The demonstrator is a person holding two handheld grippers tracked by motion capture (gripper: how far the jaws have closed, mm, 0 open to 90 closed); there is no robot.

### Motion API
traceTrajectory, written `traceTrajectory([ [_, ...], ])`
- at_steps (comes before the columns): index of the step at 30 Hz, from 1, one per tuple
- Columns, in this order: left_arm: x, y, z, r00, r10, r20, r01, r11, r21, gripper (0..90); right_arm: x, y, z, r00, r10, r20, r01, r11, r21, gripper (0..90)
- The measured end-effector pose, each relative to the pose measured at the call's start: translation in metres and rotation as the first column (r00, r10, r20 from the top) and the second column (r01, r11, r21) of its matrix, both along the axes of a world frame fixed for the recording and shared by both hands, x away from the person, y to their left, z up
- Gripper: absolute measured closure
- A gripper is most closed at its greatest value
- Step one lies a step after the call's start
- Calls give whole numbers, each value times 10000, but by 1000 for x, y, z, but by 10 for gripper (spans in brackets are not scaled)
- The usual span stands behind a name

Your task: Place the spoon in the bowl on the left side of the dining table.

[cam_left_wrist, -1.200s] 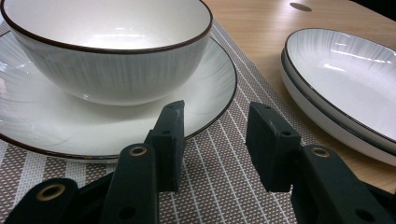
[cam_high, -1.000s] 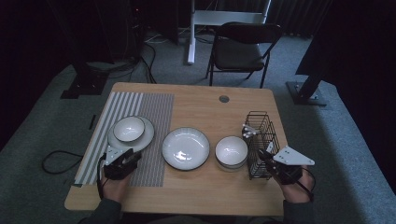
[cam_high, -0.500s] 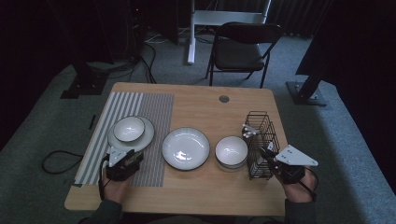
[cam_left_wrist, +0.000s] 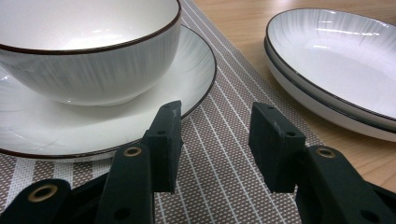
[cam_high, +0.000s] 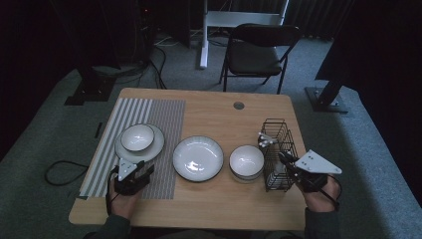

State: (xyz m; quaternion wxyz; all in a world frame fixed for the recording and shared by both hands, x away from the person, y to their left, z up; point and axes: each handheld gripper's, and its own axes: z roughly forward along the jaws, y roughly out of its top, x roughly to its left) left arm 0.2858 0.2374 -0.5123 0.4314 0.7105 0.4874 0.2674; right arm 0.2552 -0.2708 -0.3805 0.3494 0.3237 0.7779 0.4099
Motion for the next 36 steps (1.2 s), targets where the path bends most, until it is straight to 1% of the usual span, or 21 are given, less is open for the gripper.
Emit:
traceTrajectory([
  [5,-2,0,-1,10000,-32,-35,32,10000,-24,553,1,1,7,9999,48,154,-47,10000,-65,853],
  [10,-4,-3,0,9999,-131,9,131,9998,131,554,1,2,15,9996,84,272,-79,9998,-179,853],
  [15,-4,-4,-1,9998,-194,8,194,9997,125,553,2,1,25,9992,68,403,-58,9997,-244,853],
  [21,-3,-7,-3,9994,-330,-87,331,9993,151,554,2,7,38,9967,444,682,-429,9988,-228,853],
  [25,-2,-6,-3,9994,-328,-121,330,9993,158,554,3,17,45,9943,788,721,-775,9968,-197,854],
  [29,-1,-5,-4,9992,-342,-225,346,9993,161,553,4,24,47,9911,1083,771,-1069,9940,-215,853],
  [30,-1,-5,-4,9992,-342,-225,346,9993,161,554,4,24,47,9911,1083,771,-1069,9940,-215,853],
  [36,1,-6,-6,9988,-347,-336,354,9991,212,553,7,35,46,9866,1510,619,-1502,9885,-172,853],
])
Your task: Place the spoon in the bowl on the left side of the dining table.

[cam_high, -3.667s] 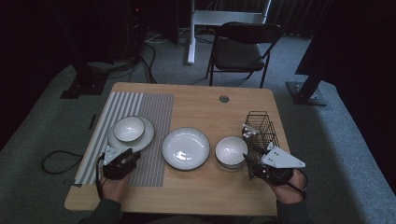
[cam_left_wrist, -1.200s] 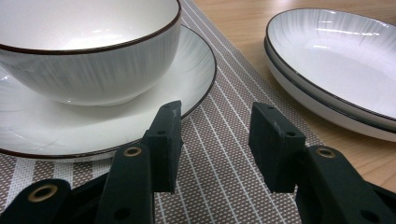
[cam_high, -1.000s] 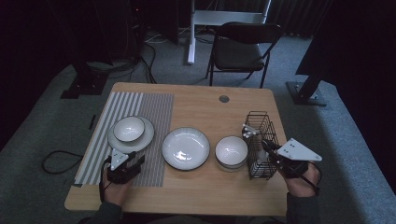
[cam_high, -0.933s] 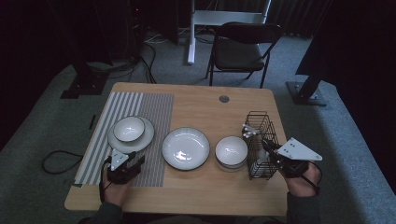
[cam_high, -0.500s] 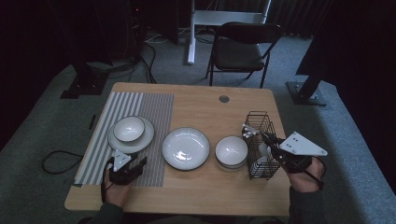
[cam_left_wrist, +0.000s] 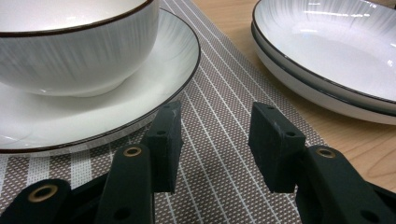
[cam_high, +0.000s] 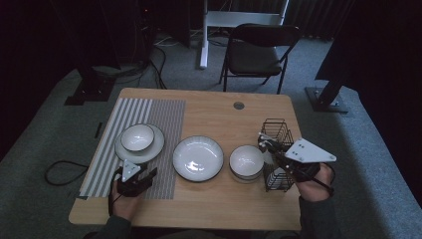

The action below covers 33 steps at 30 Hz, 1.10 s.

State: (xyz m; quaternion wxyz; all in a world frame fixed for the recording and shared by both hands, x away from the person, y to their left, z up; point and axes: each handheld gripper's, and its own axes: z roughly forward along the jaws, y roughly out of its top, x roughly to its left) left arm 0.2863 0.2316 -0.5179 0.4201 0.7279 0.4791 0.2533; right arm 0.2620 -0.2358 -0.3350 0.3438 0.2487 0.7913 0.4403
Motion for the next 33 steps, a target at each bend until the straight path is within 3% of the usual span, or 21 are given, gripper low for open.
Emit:
traceTrajectory([
  [17,4,-1,-1,9988,48,-480,-40,9999,167,554,1,30,-12,9957,879,-300,-878,9961,29,853],
  [33,13,-5,-3,9888,6,-1496,86,9981,606,483,3,52,-19,9894,1367,-499,-1365,9906,77,853],
])
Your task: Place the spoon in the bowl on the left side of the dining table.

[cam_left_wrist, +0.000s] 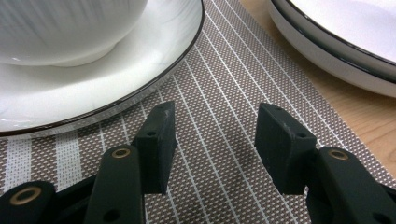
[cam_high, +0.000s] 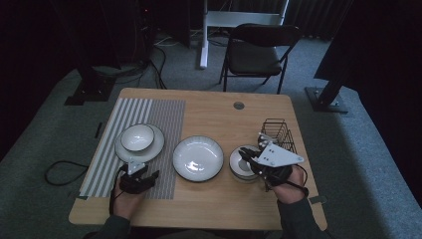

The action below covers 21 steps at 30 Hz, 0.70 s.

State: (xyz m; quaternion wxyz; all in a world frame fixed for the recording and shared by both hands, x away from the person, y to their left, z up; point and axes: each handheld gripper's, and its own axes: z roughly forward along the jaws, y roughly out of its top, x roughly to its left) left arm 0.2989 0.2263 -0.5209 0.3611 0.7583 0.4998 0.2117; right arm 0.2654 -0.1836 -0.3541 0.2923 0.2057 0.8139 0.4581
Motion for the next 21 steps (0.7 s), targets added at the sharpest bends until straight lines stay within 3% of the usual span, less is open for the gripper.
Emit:
traceTrajectory([
  [11,1,-5,-1,9999,-132,-83,136,9985,532,442,2,6,-3,9999,92,-84,-92,9999,76,852],
  [21,1,-5,-1,9999,-102,-121,107,9987,497,429,3,9,-5,9998,155,-102,-154,9998,114,852],
])
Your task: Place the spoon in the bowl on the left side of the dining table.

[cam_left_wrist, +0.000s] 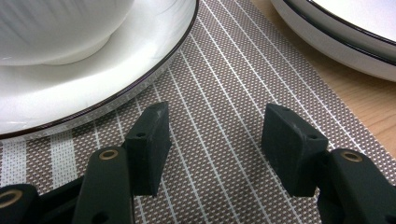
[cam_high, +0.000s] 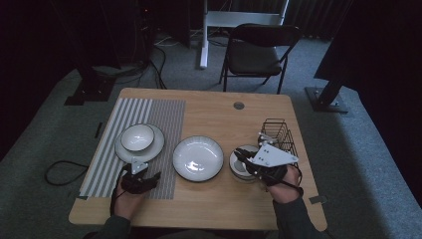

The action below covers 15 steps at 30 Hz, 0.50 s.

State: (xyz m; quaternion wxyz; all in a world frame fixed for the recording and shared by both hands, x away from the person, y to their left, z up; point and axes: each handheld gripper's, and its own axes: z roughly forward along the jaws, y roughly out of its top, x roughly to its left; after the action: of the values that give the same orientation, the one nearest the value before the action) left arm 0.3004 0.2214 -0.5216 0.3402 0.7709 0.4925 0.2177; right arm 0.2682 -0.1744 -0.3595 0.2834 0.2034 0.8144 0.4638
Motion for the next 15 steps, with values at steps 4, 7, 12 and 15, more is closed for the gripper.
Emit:
traceTrajectory([
  [4,0,0,0,10000,-14,-5,14,10000,-70,424,0,2,1,10000,14,17,-15,10000,85,852],
  [7,0,1,0,10000,-12,-12,12,9999,-103,423,1,5,1,10000,51,31,-52,9998,173,852],
  [12,1,1,0,10000,-20,-52,19,9998,-209,415,3,10,0,10000,99,6,-100,9996,280,852],
  [15,1,2,0,10000,5,-65,-7,9996,-273,413,4,13,0,9999,164,-20,-163,9993,346,852],
])
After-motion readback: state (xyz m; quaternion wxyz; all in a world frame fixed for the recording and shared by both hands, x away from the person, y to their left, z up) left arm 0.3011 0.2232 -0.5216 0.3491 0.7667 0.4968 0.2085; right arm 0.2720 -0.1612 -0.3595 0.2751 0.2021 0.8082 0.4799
